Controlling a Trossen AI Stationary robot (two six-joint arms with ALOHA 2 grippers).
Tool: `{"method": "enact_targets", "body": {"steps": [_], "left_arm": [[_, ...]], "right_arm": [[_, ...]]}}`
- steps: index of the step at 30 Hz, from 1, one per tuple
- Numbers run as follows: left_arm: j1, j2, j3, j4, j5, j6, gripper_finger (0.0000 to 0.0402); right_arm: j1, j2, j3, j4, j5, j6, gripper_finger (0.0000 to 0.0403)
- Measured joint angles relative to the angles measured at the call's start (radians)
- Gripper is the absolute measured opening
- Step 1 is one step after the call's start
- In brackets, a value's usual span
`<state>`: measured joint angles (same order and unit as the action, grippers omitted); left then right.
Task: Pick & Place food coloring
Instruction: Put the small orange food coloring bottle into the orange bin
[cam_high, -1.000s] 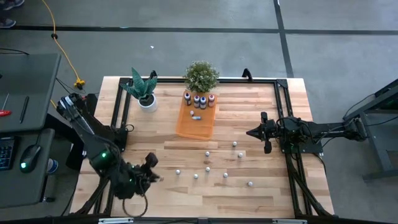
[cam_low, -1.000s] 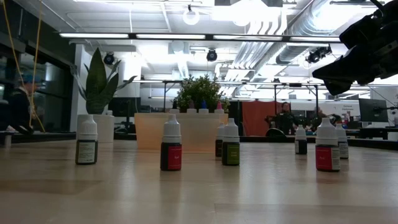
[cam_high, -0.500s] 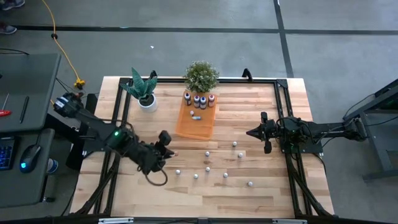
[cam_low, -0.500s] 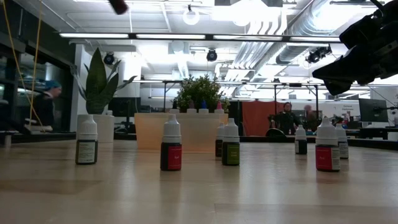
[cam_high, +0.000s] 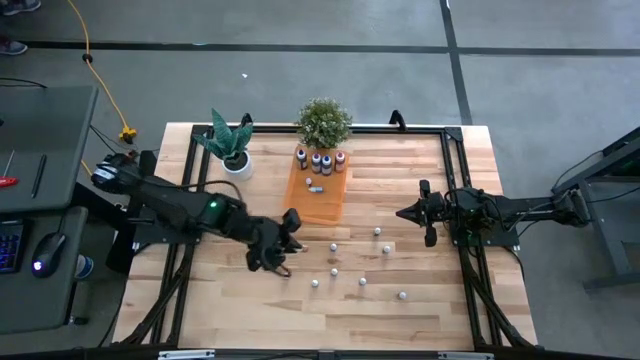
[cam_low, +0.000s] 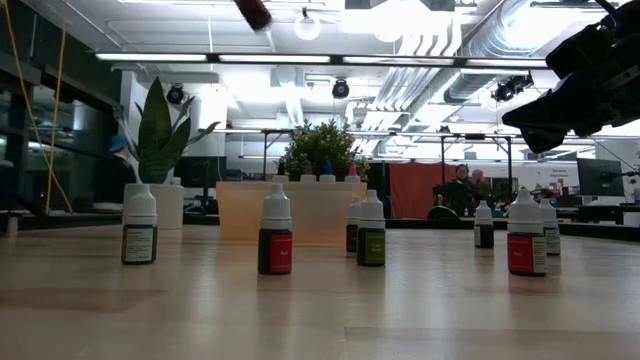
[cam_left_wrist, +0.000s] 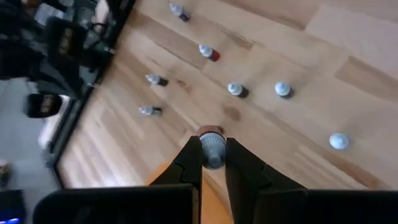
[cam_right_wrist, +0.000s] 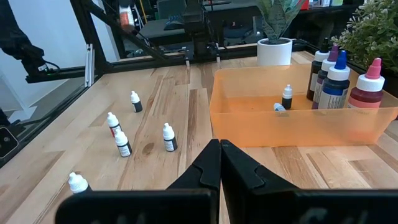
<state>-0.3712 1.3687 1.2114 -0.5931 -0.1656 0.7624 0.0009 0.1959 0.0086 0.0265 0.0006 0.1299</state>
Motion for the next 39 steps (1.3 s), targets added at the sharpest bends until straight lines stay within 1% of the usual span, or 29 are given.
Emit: {"method": "enact_targets", "body": {"steps": [3, 8, 11, 12, 14, 17, 21, 24, 27, 30, 36, 39], "left_arm": [[0.045, 0.045, 0.000, 0.055, 0.047, -0.027, 0.0028], [0.122, 0.115, 0.000, 0.160, 0.027, -0.110, 0.0027], [0.183, 0.152, 0.000, 0.215, 0.024, -0.213, 0.0027], [0.203, 0.162, 0.000, 0.239, 0.011, -0.260, 0.0027], [0.247, 0.182, 0.006, 0.262, -0.046, -0.380, 0.0027], [0.309, 0.223, 0.050, 0.221, -0.117, -0.576, 0.0027], [0.374, 0.264, 0.151, 0.080, -0.213, -0.875, 0.0027], [0.412, 0.300, 0.229, -0.048, -0.232, -1.051, 0.0027], [0.442, 0.335, 0.312, -0.147, -0.203, -1.175, 0.0027], [0.472, 0.389, 0.389, -0.251, -0.139, -1.243, 0.0027], [0.525, 0.538, 0.542, -0.345, 0.055, -1.266, 0.0027], [0.543, 0.603, 0.607, -0.402, 0.047, -1.272, 0.0027]], "right_arm": [[0.000, 0.000, 0.000, 0.000, 0.000, 0.000, 0.0000], [0.000, 0.000, 0.000, 0.000, 0.000, 0.000, 0.0000], [0.000, 0.000, 0.000, 0.000, 0.000, 0.000, 0.0000], [0.000, 0.000, 0.000, 0.000, 0.000, 0.000, 0.0000], [0.000, 0.000, 0.000, 0.000, 0.000, 0.000, 0.0000], [0.000, 0.000, 0.000, 0.000, 0.000, 0.000, 0.0000], [0.000, 0.000, 0.000, 0.000, 0.000, 0.000, 0.0000], [0.000, 0.000, 0.000, 0.000, 0.000, 0.000, 0.0000], [0.000, 0.000, 0.000, 0.000, 0.000, 0.000, 0.0000], [0.000, 0.000, 0.000, 0.000, 0.000, 0.000, 0.0000], [0.000, 0.000, 0.000, 0.000, 0.000, 0.000, 0.0000], [0.000, 0.000, 0.000, 0.000, 0.000, 0.000, 0.0000]]}}
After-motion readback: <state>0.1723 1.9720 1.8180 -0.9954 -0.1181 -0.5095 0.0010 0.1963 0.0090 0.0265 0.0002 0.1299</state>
